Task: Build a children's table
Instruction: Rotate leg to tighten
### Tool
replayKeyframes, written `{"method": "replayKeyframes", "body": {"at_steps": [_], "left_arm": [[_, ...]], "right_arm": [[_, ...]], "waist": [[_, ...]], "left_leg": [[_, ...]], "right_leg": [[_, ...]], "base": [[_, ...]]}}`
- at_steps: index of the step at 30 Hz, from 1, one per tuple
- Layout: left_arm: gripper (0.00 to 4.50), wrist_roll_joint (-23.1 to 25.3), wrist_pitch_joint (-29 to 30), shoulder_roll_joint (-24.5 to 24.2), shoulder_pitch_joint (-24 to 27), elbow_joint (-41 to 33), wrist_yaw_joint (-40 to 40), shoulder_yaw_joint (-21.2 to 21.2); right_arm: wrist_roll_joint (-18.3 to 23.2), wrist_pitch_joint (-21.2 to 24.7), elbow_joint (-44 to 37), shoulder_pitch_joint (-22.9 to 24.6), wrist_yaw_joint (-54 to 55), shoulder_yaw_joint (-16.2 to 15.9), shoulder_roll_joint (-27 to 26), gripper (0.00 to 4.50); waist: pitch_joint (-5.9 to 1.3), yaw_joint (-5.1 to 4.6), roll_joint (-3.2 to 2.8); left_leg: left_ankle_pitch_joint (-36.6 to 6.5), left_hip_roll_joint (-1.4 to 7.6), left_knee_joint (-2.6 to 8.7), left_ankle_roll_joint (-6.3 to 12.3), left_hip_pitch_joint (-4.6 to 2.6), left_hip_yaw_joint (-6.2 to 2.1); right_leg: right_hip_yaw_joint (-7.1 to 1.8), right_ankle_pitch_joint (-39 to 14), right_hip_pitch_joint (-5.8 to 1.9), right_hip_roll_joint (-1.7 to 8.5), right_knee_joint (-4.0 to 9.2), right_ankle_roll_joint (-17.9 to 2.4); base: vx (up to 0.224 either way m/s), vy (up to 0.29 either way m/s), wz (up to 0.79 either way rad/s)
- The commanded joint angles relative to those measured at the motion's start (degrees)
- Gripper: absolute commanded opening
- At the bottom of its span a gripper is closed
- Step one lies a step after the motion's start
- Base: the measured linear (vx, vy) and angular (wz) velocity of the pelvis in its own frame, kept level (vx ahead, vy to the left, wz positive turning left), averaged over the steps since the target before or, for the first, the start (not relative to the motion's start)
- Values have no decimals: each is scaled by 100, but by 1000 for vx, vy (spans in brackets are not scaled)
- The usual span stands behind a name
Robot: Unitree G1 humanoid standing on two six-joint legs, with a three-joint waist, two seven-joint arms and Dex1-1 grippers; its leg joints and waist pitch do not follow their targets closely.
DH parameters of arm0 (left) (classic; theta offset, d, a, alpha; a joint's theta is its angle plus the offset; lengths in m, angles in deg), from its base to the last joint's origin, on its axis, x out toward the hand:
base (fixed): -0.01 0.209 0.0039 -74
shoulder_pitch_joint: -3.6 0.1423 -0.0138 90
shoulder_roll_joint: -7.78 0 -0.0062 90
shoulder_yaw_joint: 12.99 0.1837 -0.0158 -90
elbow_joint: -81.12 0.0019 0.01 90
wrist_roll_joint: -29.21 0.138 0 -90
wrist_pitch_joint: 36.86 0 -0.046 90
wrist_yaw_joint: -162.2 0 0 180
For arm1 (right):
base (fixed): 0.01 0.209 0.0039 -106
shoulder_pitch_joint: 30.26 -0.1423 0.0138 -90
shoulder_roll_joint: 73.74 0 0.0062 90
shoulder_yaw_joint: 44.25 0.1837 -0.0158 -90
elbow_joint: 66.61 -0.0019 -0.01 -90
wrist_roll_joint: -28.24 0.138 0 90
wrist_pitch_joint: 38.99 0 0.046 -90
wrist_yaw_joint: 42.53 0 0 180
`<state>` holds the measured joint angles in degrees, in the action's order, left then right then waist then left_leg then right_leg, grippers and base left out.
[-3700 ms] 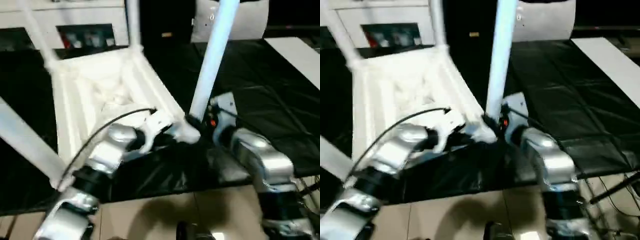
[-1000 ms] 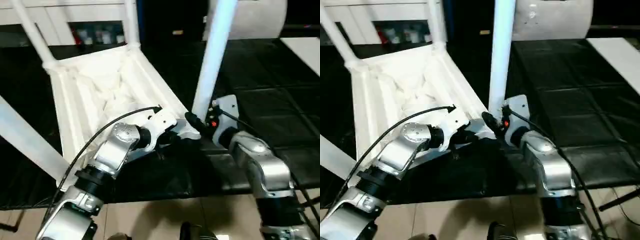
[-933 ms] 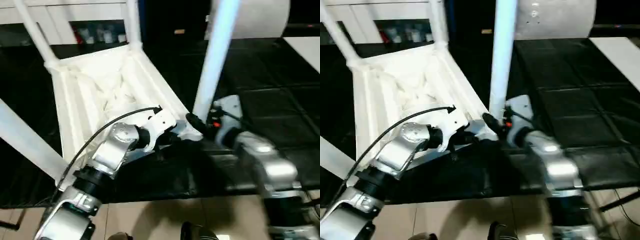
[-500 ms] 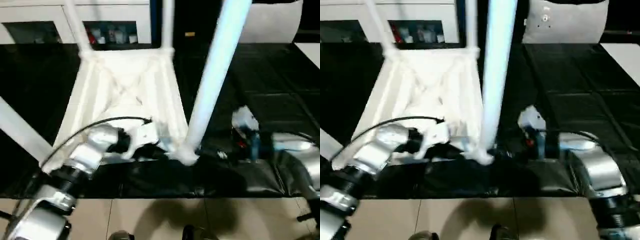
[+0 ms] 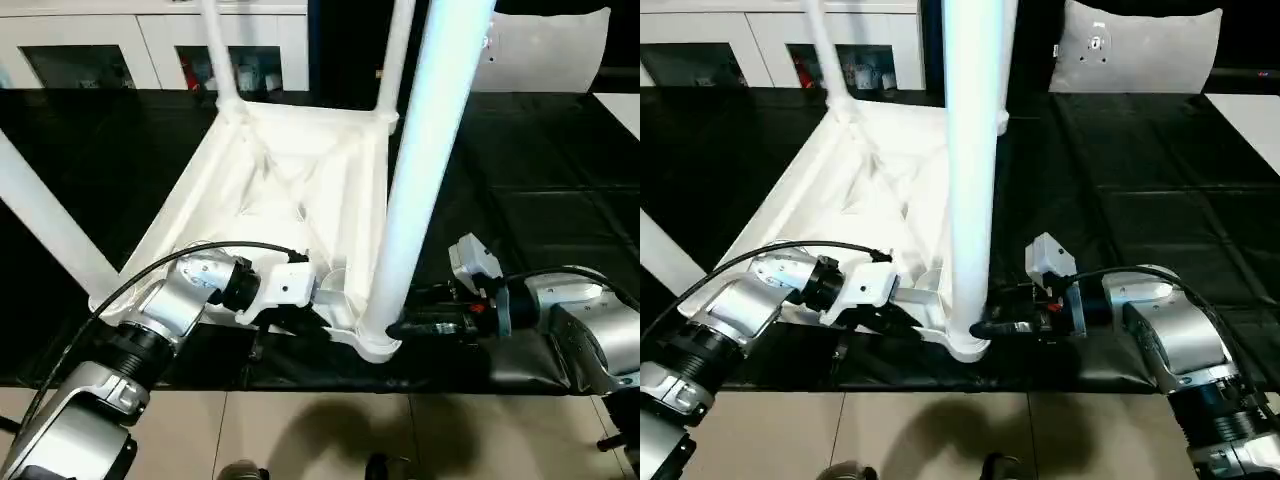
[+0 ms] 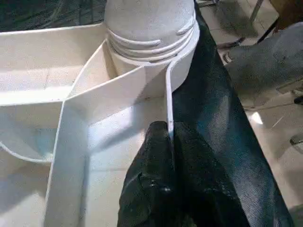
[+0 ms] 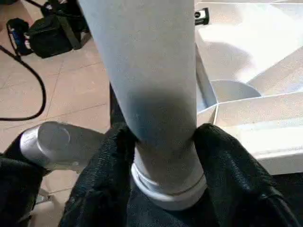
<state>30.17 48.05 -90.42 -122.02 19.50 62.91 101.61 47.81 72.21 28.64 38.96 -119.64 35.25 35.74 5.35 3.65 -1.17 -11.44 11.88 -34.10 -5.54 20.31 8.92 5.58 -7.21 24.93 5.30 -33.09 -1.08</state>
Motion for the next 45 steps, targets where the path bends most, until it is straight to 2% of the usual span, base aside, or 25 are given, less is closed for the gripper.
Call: {"method": "replayKeyframes", "body": {"at_steps": [1,3,6,7,10,12,15,20,21,29,31,32,33,34,35,36,37,38,39,40,41,42,43,44,45], "left_arm": [[0,89,-143,116,-100,-26,140,220],[0,90,-196,119,-107,23,165,224],[0,78,-225,117,-111,57,186,232],[0,77,-233,111,-105,58,192,236],[0,89,-267,105,-94,76,215,231],[0,99,-287,108,-93,91,226,225],[0,111,-316,115,-106,127,230,224],[0,123,-348,127,-130,181,215,220],[0,124,-352,128,-134,191,213,218],[0,132,-318,120,-110,180,196,185],[0,126,-225,122,-88,162,134,153],[0,113,-8,145,-41,99,-16,90],[0,94,190,179,2,22,-152,37],[0,82,276,196,16,-11,-201,16],[0,30,674,274,76,-171,-422,-75],[0,10,829,304,95,-236,-501,-108],[0,13,926,333,110,-289,-576,-122],[0,24,1143,430,146,-401,-785,-160],[0,12,1319,521,165,-480,-936,-194],[0,12,1449,603,173,-534,-1071,-220],[0,39,1780,842,164,-635,-1408,-256],[0,41,1792,853,162,-638,-1424,-258],[0,62,1906,960,148,-655,-1584,-279],[0,88,2113,1196,74,-616,-1927,-347],[0,88,2117,1200,73,-615,-1933,-349]], "right_arm": [[18,-125,-52,-96,-143,-130,-75,187],[-86,-344,52,-108,-35,-159,-140,172],[-165,-400,61,-103,37,-200,-162,167],[-159,-310,72,-105,96,-195,-184,202],[-12,-19,13,-98,34,-167,-191,210],[-4,8,-18,-78,13,-172,-183,244],[-209,-222,26,-72,158,-219,-259,256],[-224,-199,42,-73,184,-242,-332,256],[-173,-148,36,-70,147,-239,-339,229],[-14,116,-79,-10,40,-281,-338,202],[60,204,-145,48,87,-236,-358,201],[123,342,-263,154,254,-179,-413,201],[88,436,-336,233,501,-151,-493,201],[45,428,-349,258,602,-150,-529,201],[-225,409,-385,356,1149,-167,-720,201],[-363,395,-386,385,1390,-184,-806,200],[-455,459,-372,392,1631,-172,-898,200],[-560,682,-282,363,2250,-43,-1203,199],[-605,837,-181,308,2741,103,-1472,199],[-643,988,-99,253,3136,231,-1690,199],[-728,1231,127,78,4043,545,-2193,198],[-731,1240,136,71,4079,559,-2212,198],[-758,1321,223,7,4424,691,-2395,198],[-793,1362,345,-91,4903,835,-2680,198],[-793,1362,347,-93,4910,837,-2684,198]], "waist": [[-481,-7,126],[-487,-13,123],[-485,-26,124],[-492,-24,104],[-501,-30,109],[-521,-13,118],[-525,-14,112],[-541,19,108],[-539,25,112],[-512,54,121],[-520,67,120],[-512,77,97],[-503,83,110],[-497,81,111],[-482,73,106],[-453,50,111],[-436,41,92],[-420,-18,111],[-397,-92,114],[-392,-131,109],[-381,-238,109],[-353,-348,84],[-355,-403,32],[-350,-501,-22],[-317,-628,-66]], "left_leg": [[-754,44,361,564,60,95],[-745,45,358,563,58,96],[-776,36,360,545,63,94],[-791,33,358,537,59,93],[-917,39,367,491,37,88],[-808,49,362,504,34,90],[-790,60,364,494,39,92],[-714,72,361,514,33,92],[-726,70,361,521,34,94],[-756,63,365,496,36,97],[-741,64,363,494,34,95],[-743,68,367,483,30,94],[-747,68,368,476,28,97],[-758,70,375,458,32,97],[-789,72,388,391,31,96],[-962,44,396,339,27,95],[-1070,33,406,298,13,88],[-1166,4,414,210,34,75],[-1346,-32,405,156,31,58],[-1408,-46,401,128,23,49],[-1510,-72,385,73,54,22],[-1736,-93,355,31,55,-10],[-1863,-103,337,38,45,-32],[-2082,-87,327,95,19,-66],[-2441,23,395,158,61,-150]], "right_leg": [[-237,-2217,-454,220,375,-952],[-237,-2192,-450,218,372,-954],[-230,-2217,-455,210,379,-938],[-228,-2242,-460,211,382,-935],[-215,-2395,-450,207,410,-890],[-226,-2177,-456,195,376,-946],[-230,-1949,-452,200,356,-1059],[-242,-1649,-468,205,307,-1196],[-242,-1648,-469,204,309,-1195],[-241,-1875,-456,205,339,-1072],[-246,-1845,-461,203,328,-1073],[-249,-1813,-453,206,326,-1090],[-252,-1793,-451,206,330,-1103],[-255,-1811,-457,205,331,-1097],[-262,-1910,-447,214,338,-1050],[-234,-2280,-437,206,391,-943],[-220,-2527,-429,205,422,-857],[-197,-2889,-447,192,457,-662],[-150,-3370,-421,191,533,-443],[-123,-3545,-419,184,566,-358],[-66,-3822,-413,179,618,-184],[48,-4160,-388,170,719,11],[107,-4259,-402,179,763,97],[254,-4307,-439,173,876,245],[425,-4062,-561,156,948,311]], "base": [[0,0,0],[0,0,0],[0,0,0],[0,0,0],[0,0,0],[0,0,0],[0,0,0],[0,0,0],[0,0,0],[0,0,0],[0,0,0],[0,0,0],[0,0,0],[0,0,0],[0,0,0],[0,0,0],[0,0,0],[0,0,0],[0,0,0],[0,0,0],[-61,11,-11],[-66,18,-15],[-66,18,-15],[-56,31,-16],[0,0,0]]}}
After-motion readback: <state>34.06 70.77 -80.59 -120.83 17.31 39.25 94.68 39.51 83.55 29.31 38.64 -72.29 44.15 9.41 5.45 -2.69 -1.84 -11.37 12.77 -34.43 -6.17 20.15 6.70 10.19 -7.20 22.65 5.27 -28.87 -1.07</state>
